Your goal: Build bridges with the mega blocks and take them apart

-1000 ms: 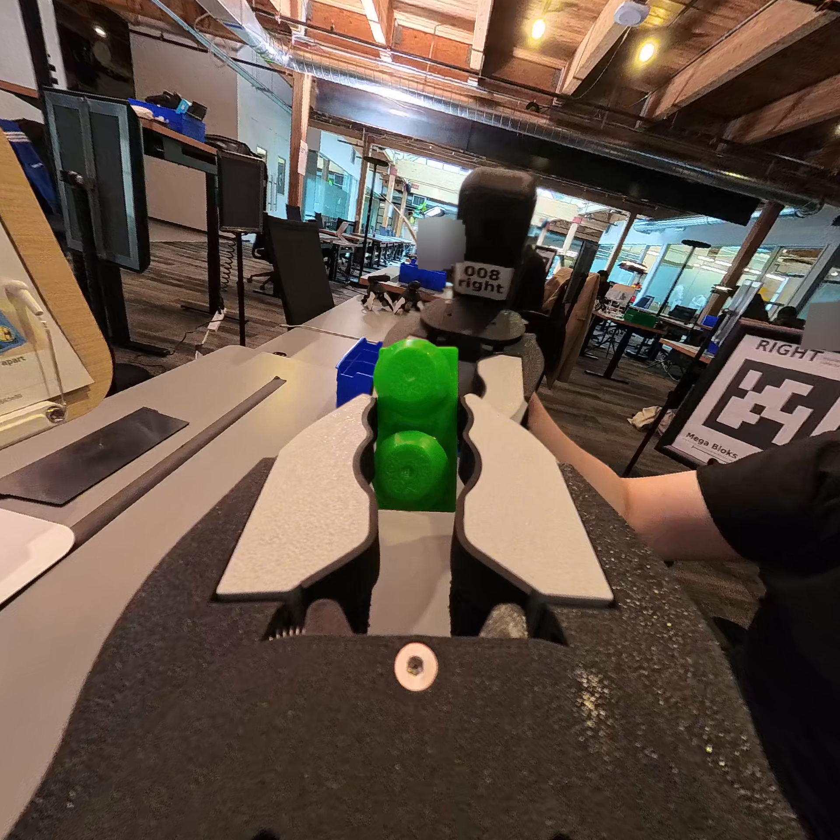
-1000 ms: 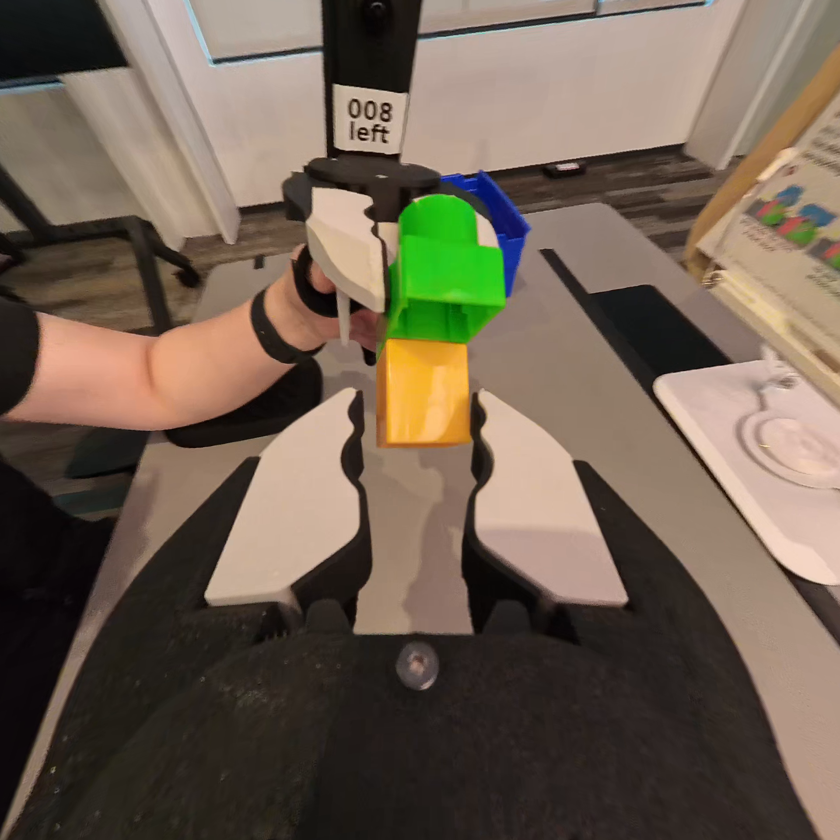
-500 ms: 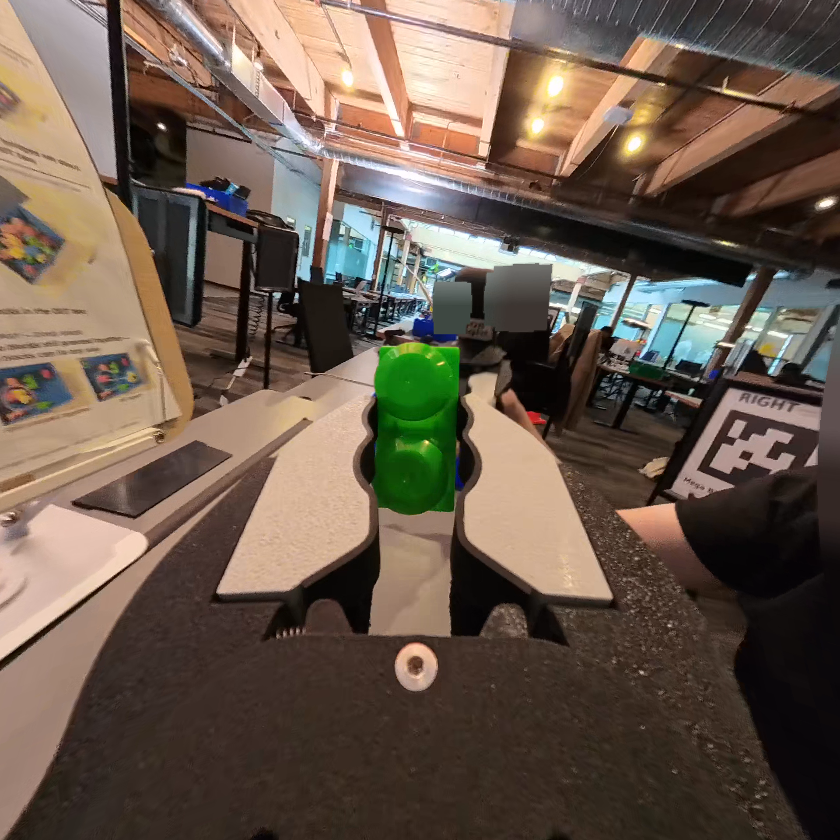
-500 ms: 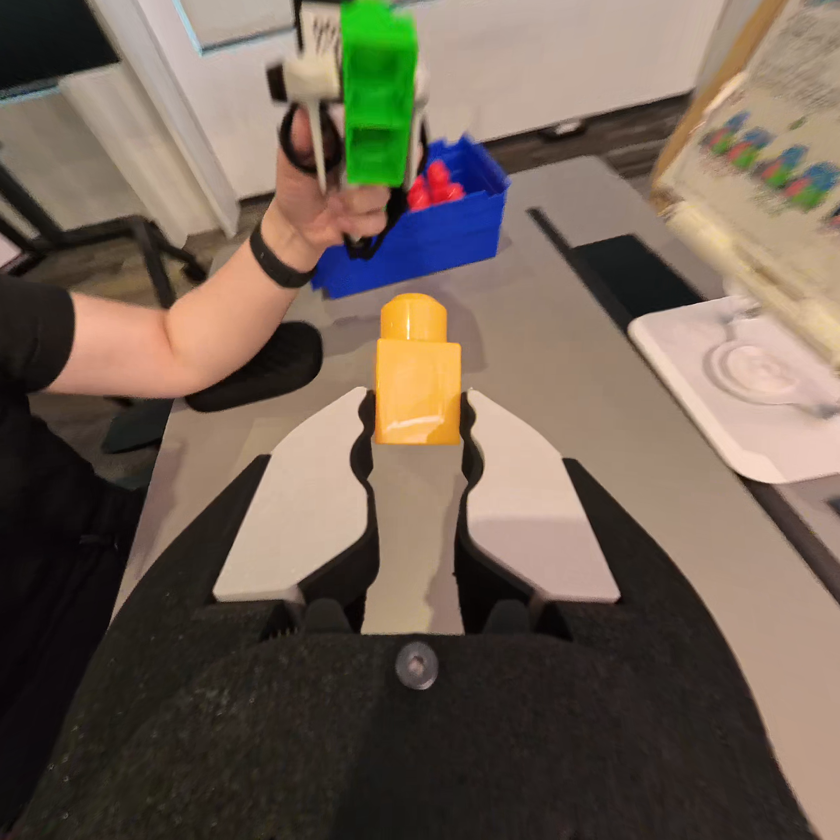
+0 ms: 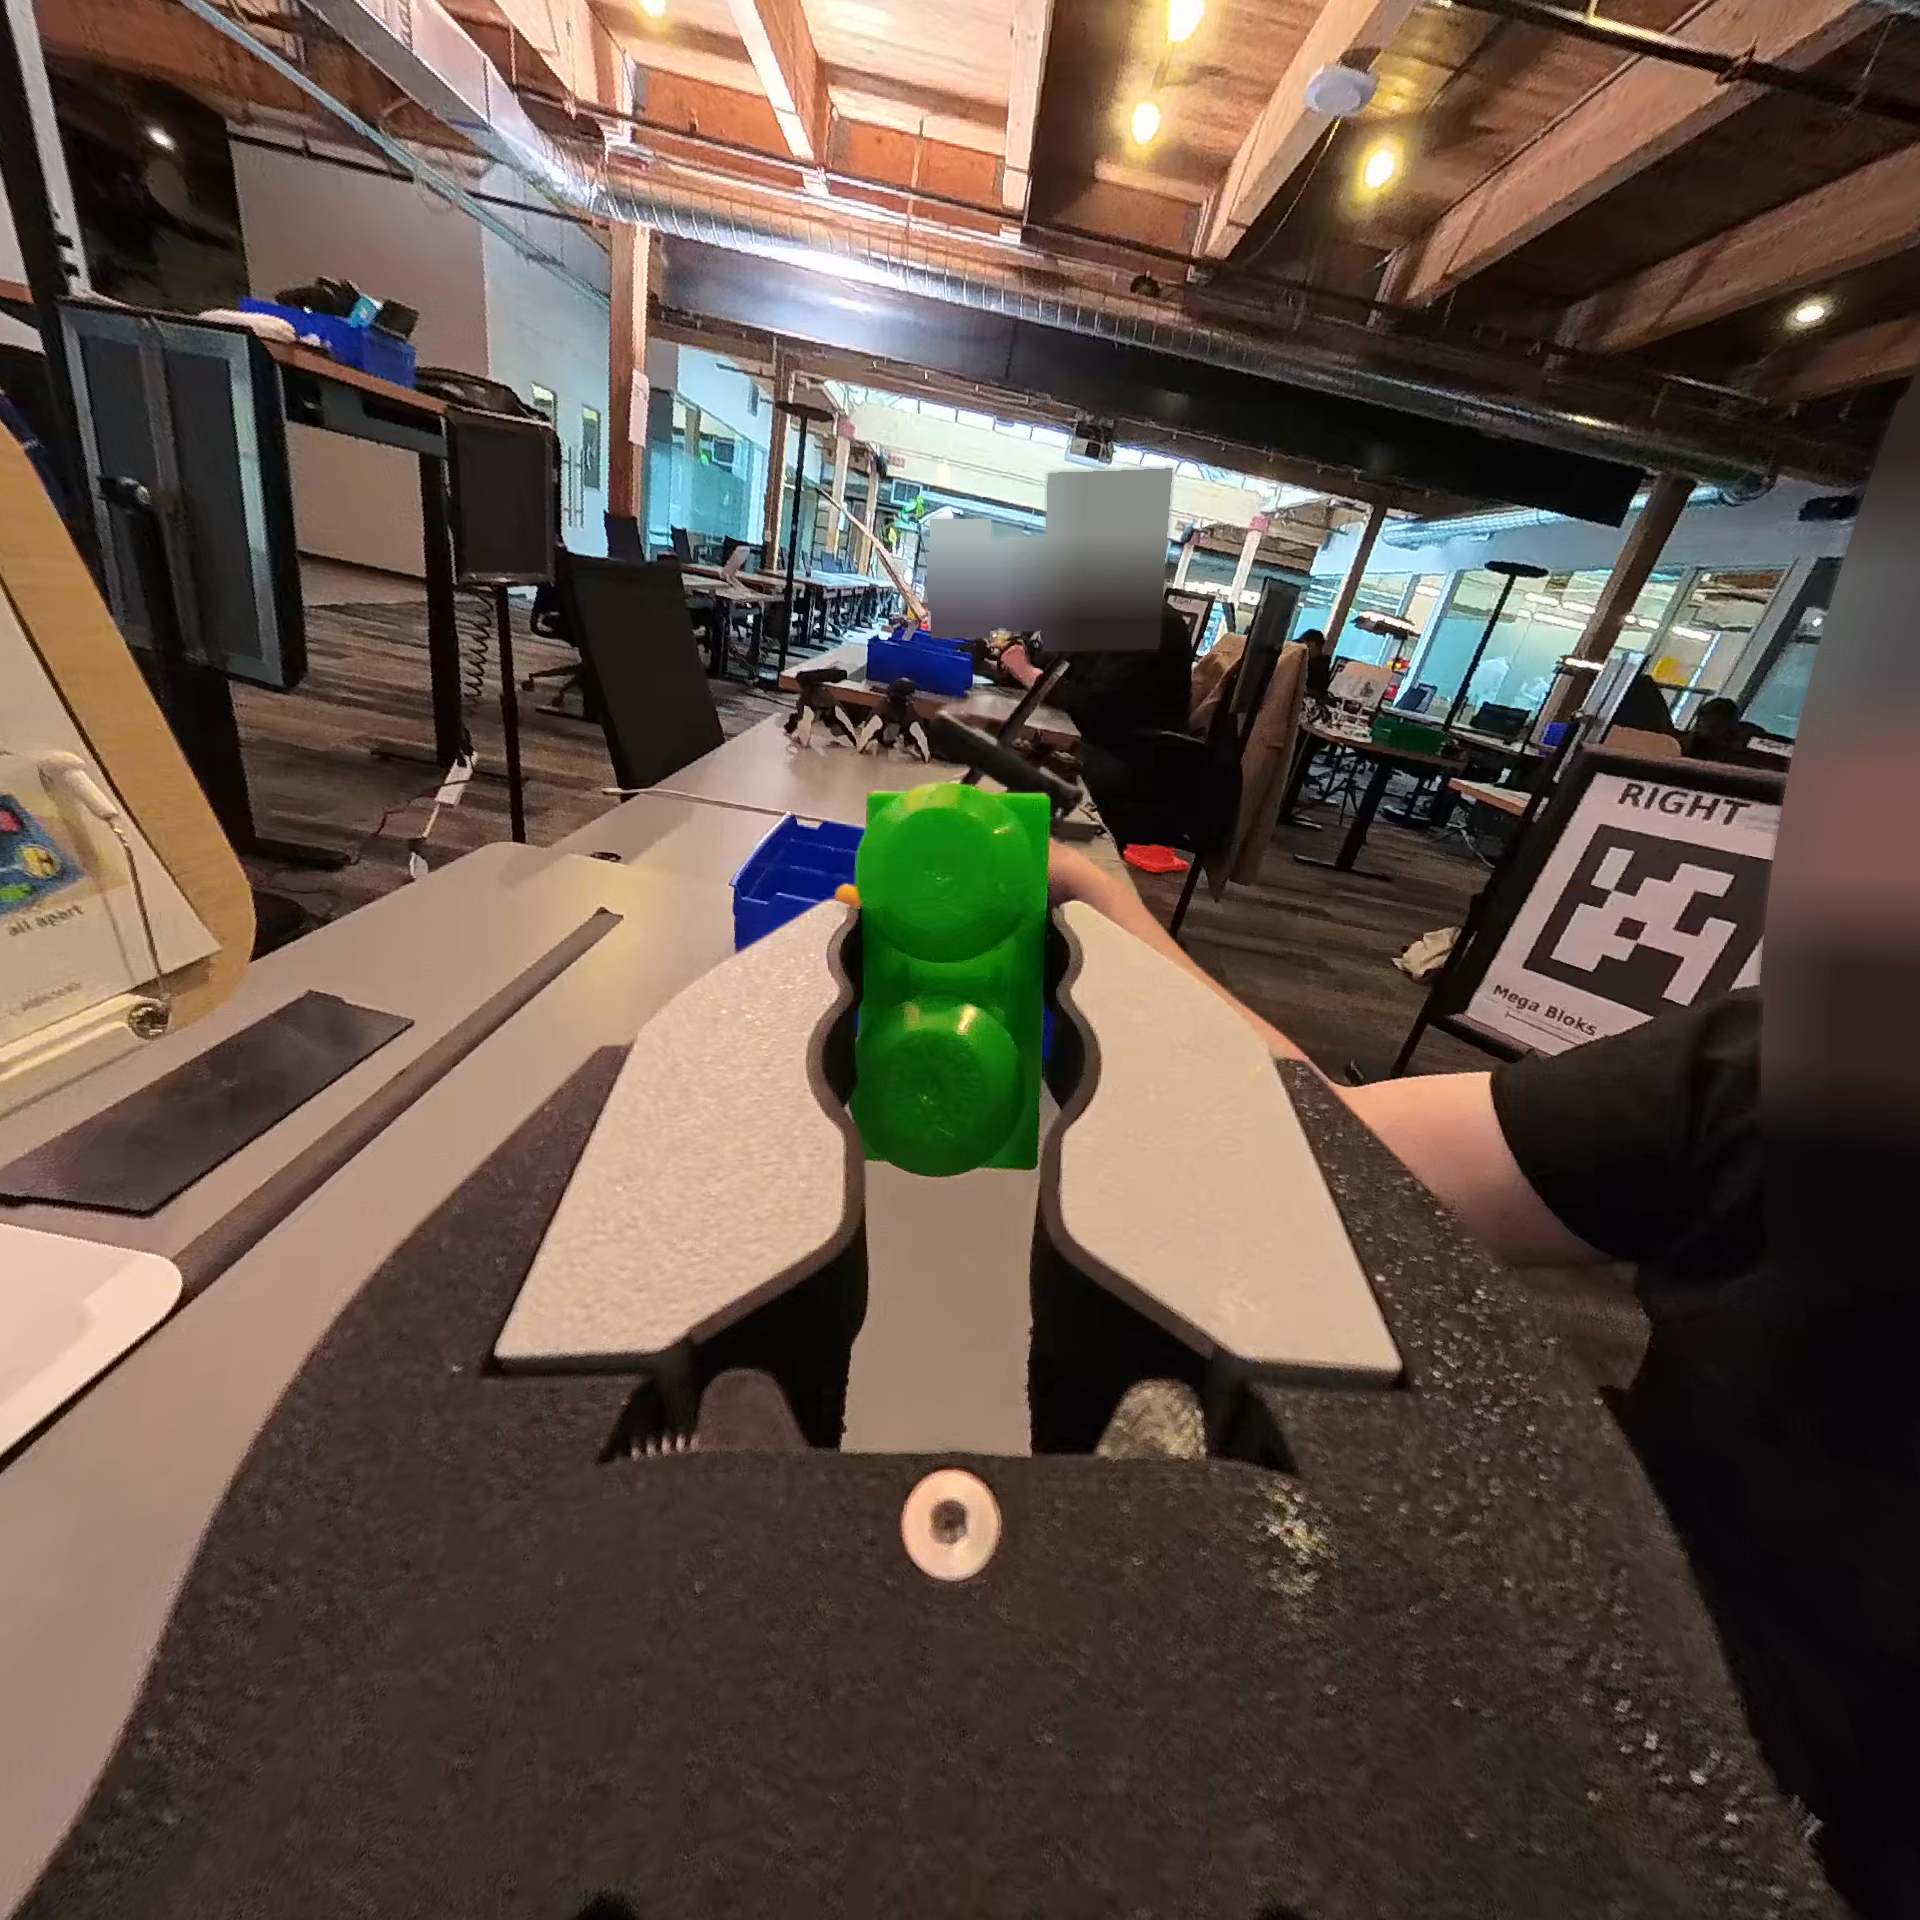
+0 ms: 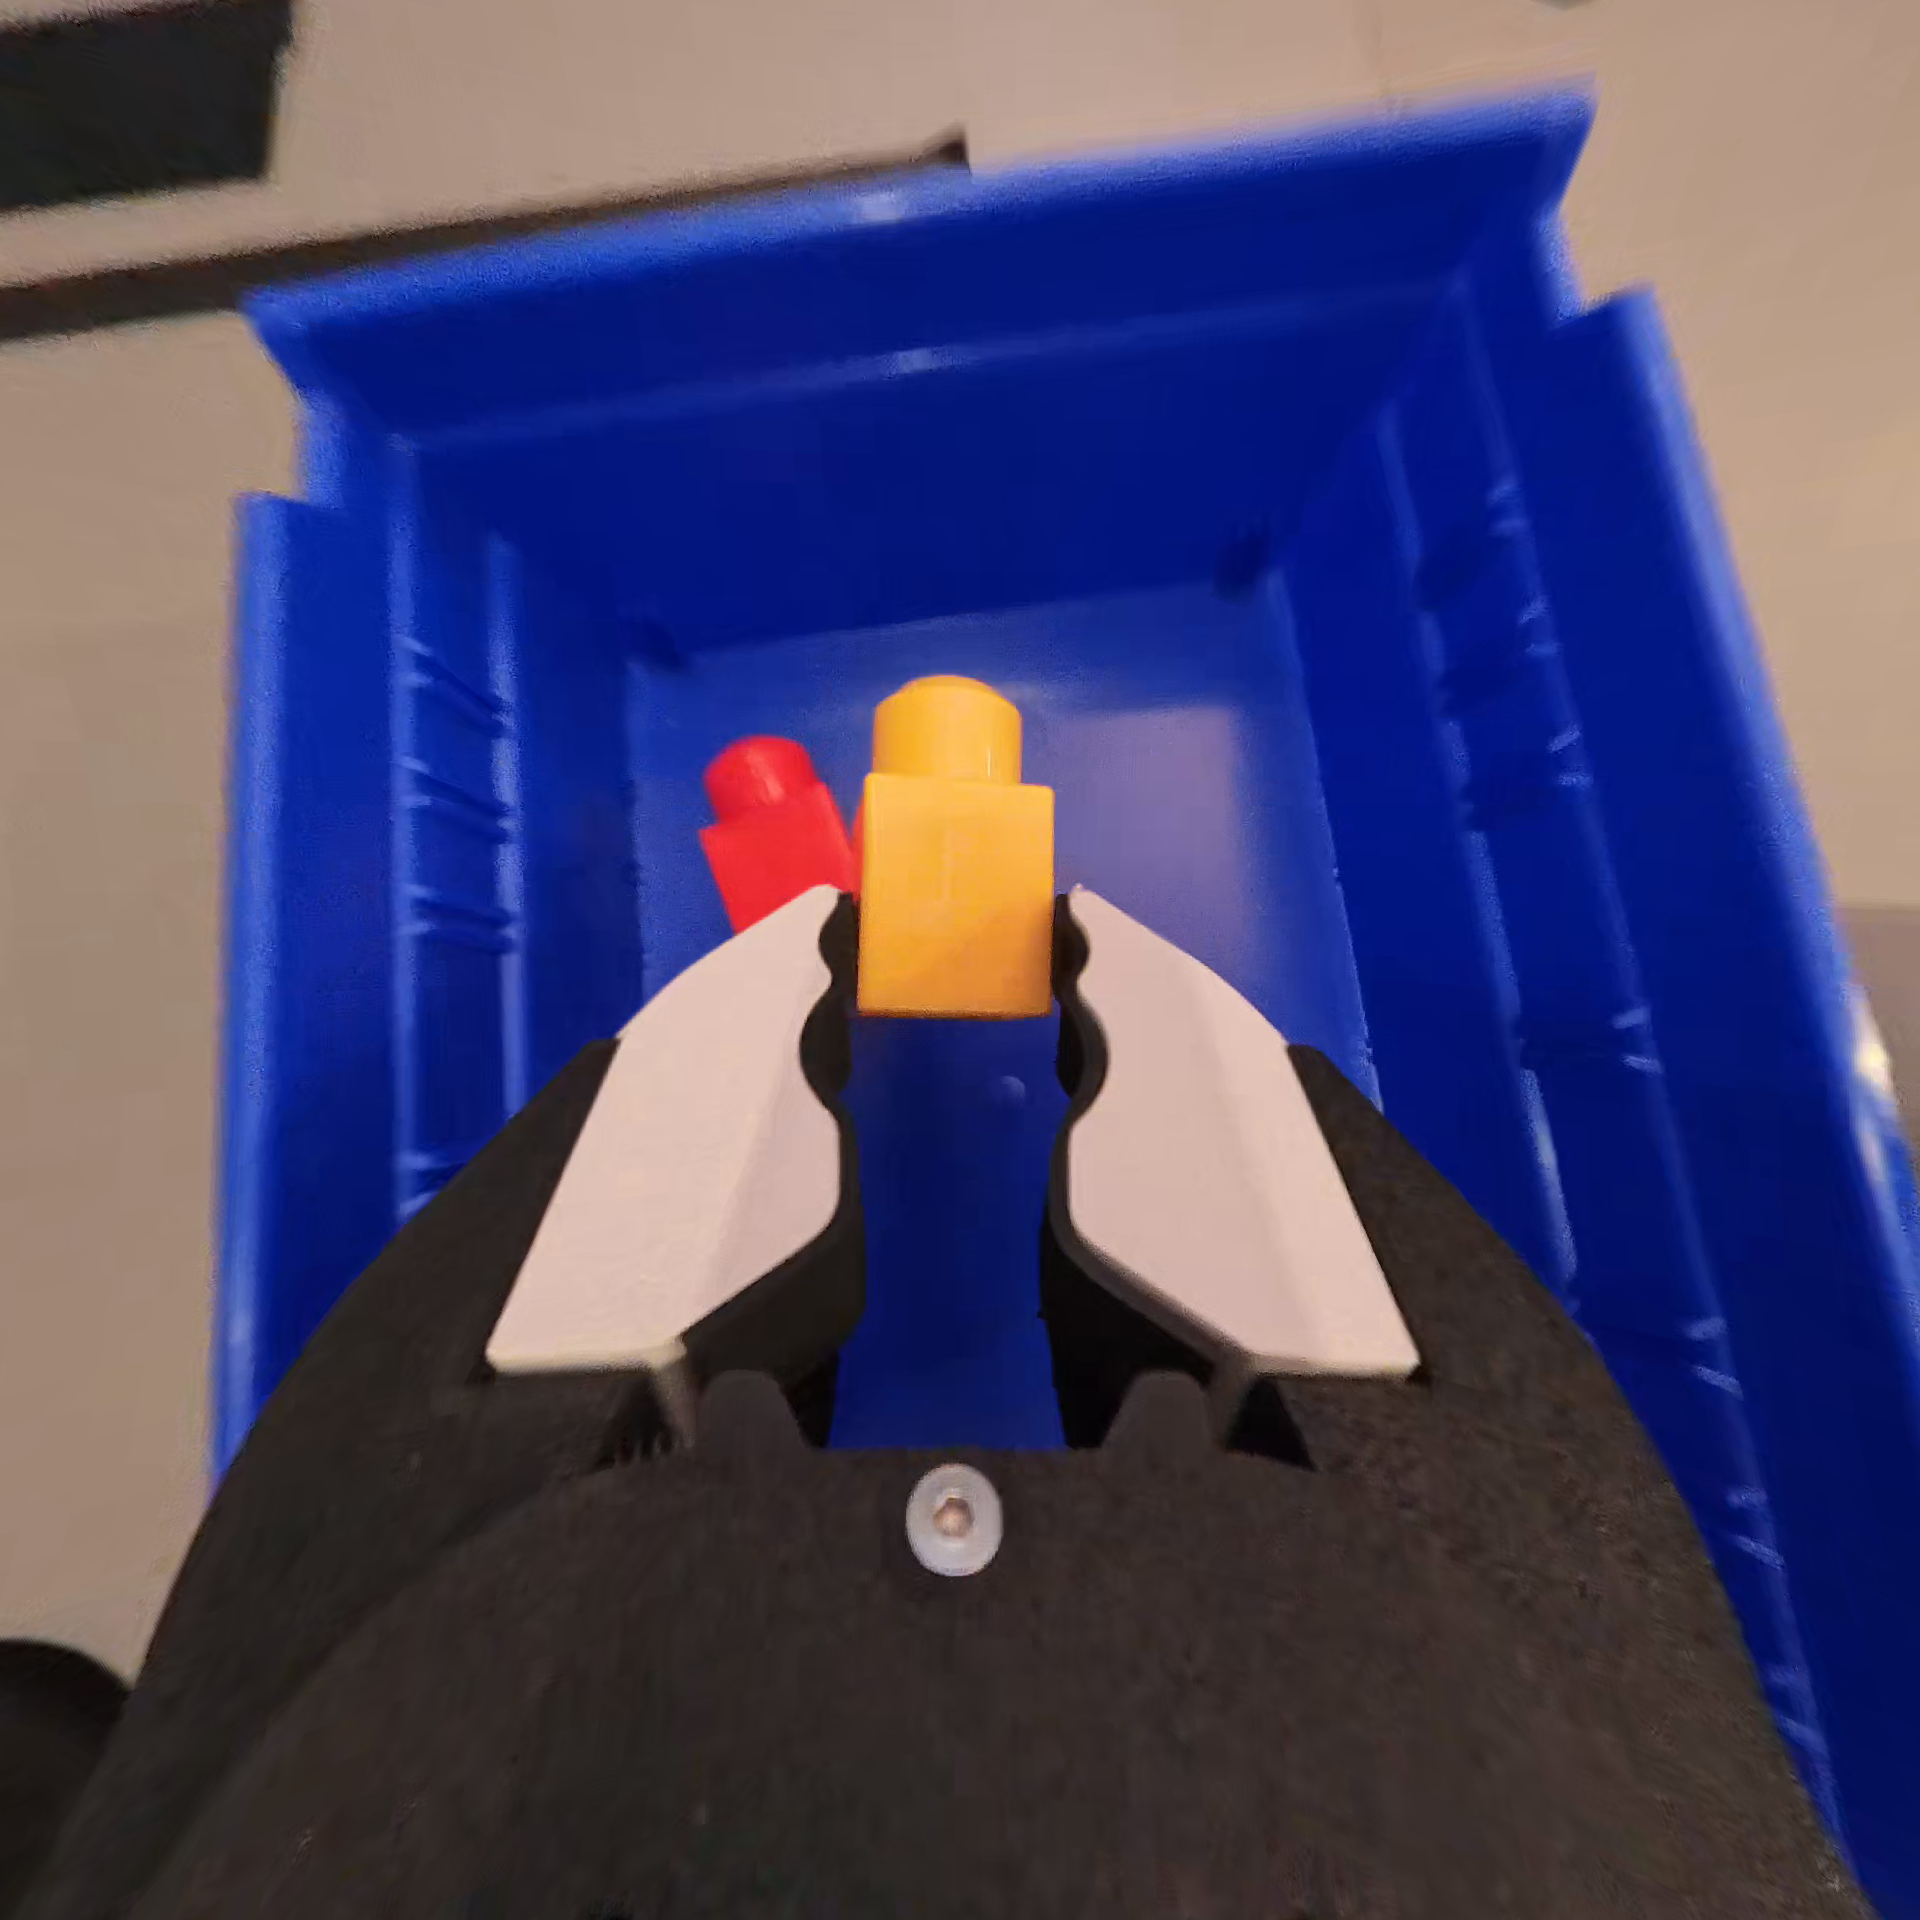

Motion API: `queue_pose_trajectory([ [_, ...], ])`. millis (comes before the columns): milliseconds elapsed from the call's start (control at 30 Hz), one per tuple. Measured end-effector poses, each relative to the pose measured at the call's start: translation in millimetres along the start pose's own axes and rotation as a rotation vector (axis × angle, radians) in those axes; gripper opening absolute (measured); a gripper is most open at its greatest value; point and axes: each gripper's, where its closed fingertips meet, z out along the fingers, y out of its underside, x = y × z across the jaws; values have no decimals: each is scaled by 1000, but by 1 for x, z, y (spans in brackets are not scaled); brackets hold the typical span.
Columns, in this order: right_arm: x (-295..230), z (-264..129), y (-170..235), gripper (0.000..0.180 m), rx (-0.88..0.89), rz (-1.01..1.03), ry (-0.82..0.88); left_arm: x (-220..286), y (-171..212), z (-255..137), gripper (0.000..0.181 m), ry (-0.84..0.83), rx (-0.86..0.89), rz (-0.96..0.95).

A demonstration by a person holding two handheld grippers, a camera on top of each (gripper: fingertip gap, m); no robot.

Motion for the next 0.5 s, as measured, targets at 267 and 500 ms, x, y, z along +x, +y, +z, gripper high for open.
queue_pose_trajectory([
  [267, 11, 4, -9, 37, 101, 130, -2, 3, 18, 15, 33, 22, -86, -6],
  [500, -67, -92, -76, 44, 403, -21, -282, -5, 32, 24, 33, -51, -157, 34],
])
